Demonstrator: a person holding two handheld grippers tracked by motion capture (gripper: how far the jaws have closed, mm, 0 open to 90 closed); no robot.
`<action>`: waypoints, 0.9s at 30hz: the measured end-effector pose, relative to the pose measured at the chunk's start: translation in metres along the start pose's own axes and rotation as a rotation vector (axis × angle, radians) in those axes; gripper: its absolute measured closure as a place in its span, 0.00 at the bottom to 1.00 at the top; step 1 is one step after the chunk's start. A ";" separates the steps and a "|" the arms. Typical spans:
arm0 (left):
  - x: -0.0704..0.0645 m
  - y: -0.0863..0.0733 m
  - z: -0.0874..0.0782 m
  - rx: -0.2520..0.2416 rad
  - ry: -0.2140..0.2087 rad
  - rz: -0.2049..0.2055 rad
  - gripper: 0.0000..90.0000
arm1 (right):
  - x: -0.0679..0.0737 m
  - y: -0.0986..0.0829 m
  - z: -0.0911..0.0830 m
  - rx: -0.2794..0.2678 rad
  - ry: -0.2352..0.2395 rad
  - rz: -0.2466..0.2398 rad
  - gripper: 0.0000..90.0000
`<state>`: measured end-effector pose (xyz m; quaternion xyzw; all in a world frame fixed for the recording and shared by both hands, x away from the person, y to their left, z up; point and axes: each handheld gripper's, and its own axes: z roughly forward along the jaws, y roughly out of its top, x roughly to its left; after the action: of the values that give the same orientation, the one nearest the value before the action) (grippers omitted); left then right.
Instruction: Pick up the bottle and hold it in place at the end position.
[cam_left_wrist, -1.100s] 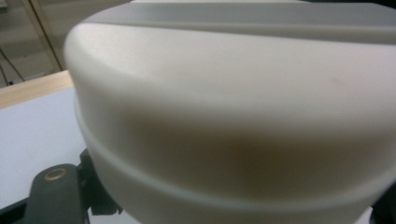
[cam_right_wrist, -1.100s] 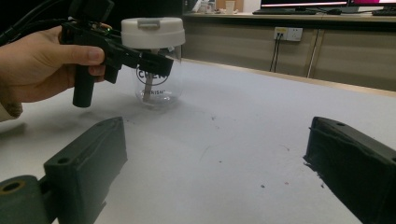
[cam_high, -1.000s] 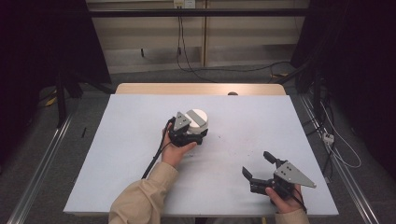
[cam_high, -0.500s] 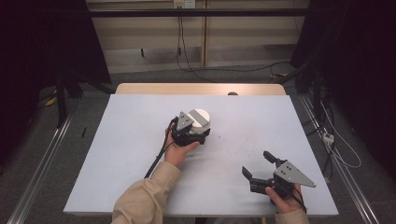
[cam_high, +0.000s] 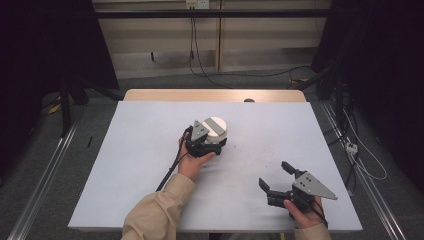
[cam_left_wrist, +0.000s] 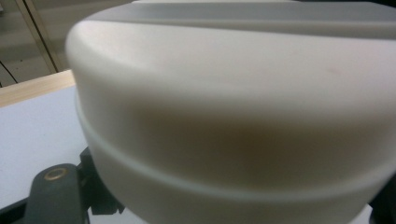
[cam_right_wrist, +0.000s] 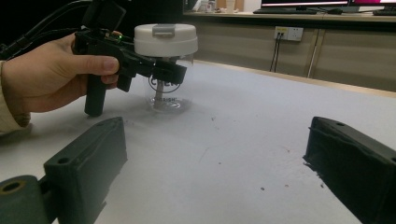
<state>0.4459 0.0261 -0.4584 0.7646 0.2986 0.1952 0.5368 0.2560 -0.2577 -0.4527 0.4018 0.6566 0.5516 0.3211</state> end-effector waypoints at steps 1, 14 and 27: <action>0.000 0.000 0.000 -0.001 -0.003 0.001 0.21 | 0.000 0.000 0.000 0.002 -0.001 0.000 0.05; 0.001 -0.001 -0.001 0.002 -0.010 0.010 0.21 | 0.006 0.008 0.014 0.024 0.023 0.014 0.05; 0.002 -0.001 -0.001 0.001 -0.012 0.009 0.21 | 0.010 0.020 0.039 0.082 0.030 0.062 0.07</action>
<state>0.4470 0.0285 -0.4596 0.7673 0.2920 0.1928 0.5375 0.2887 -0.2296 -0.4402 0.4265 0.6705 0.5401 0.2773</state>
